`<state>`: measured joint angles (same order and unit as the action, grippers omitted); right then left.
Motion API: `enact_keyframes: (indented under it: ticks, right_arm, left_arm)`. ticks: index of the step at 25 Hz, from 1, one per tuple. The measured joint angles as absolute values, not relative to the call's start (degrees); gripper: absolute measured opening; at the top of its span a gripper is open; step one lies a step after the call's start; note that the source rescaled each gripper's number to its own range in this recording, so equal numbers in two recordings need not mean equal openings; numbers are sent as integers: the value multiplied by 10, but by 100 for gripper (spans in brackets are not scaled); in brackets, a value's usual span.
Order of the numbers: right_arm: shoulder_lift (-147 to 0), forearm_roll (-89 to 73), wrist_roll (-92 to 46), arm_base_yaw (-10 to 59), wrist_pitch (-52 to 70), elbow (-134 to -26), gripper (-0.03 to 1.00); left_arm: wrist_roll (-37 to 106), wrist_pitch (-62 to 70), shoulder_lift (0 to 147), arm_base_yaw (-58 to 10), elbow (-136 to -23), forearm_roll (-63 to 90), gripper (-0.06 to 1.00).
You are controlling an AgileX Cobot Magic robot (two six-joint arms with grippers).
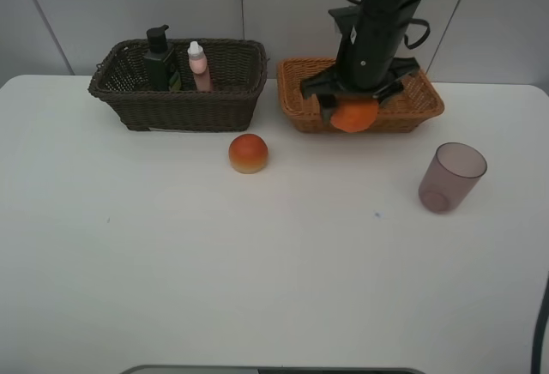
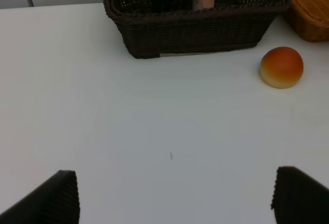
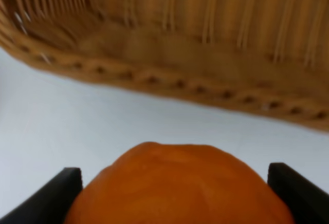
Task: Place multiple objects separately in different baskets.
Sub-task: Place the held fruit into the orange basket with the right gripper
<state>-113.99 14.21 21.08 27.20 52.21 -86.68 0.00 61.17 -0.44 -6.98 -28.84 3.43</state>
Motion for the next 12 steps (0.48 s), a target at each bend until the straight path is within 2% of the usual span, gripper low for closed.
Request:
enact_keyframes:
  ticks: [12]
  right_arm:
    - [-1229,97,186,215,512,-1019,70]
  left_arm:
    - [0,612,-4,-70,-288,34,95]
